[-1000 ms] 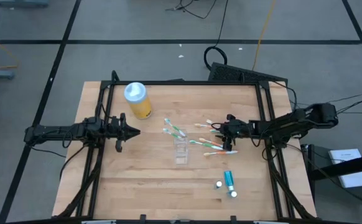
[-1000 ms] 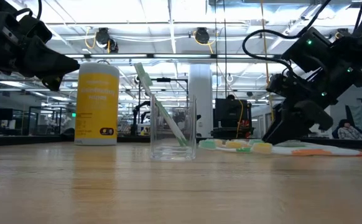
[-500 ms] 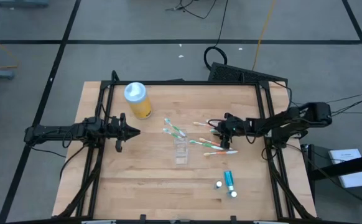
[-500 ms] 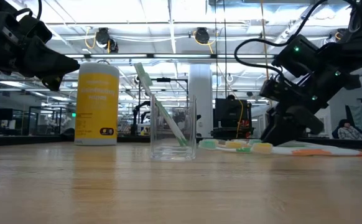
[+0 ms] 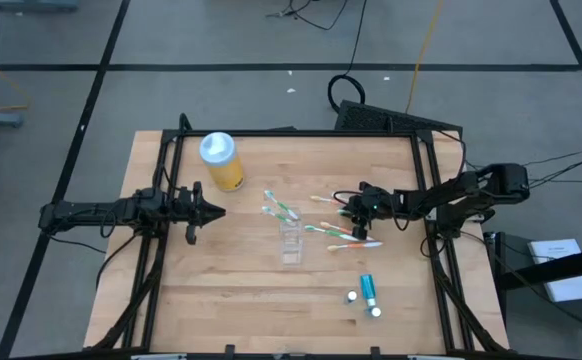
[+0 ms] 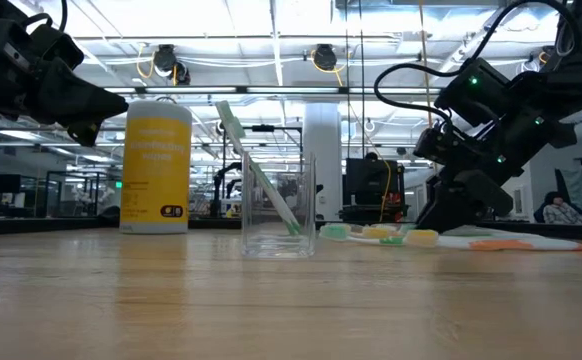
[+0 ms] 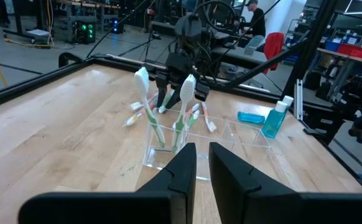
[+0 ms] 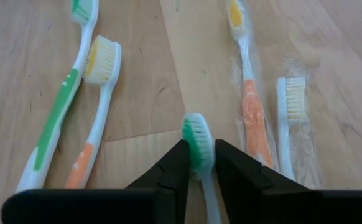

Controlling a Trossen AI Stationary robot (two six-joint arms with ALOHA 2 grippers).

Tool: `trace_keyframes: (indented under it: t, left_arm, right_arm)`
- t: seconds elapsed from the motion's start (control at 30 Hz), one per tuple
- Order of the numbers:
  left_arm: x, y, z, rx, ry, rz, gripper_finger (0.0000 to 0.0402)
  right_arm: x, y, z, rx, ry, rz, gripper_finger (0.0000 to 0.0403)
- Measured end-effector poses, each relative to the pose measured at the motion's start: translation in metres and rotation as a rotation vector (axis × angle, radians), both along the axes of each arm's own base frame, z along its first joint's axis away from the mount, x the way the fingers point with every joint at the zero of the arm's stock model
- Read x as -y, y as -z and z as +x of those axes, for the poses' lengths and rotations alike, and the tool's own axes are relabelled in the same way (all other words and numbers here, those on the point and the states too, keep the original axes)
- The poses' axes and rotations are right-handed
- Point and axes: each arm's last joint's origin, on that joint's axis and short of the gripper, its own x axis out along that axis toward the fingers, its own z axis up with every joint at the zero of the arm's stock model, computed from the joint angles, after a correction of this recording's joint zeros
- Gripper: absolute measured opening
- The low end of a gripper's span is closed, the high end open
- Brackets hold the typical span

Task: Pick & Place toothbrushing station
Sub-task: Put the green toothbrush into the transparent organizer

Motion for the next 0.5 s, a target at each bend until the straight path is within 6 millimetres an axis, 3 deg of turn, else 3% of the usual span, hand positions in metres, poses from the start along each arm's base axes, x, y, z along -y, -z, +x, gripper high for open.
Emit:
trace_keyframes:
  t: [0.23, 0.5]
  left_arm:
    - [0.0000, 0.0001, 0.0000, 0.000, 0.000, 0.000, 0.0049]
    - [0.0000, 0.0000, 0.0000, 0.000, 0.000, 0.000, 0.0049]
  right_arm:
    - [0.0005, 0.0000, -0.0001, -0.004, 0.008, -0.017, 0.0043]
    - [0.0021, -0.0005, -0.0001, -0.003, 0.048, -0.059, 0.0048]
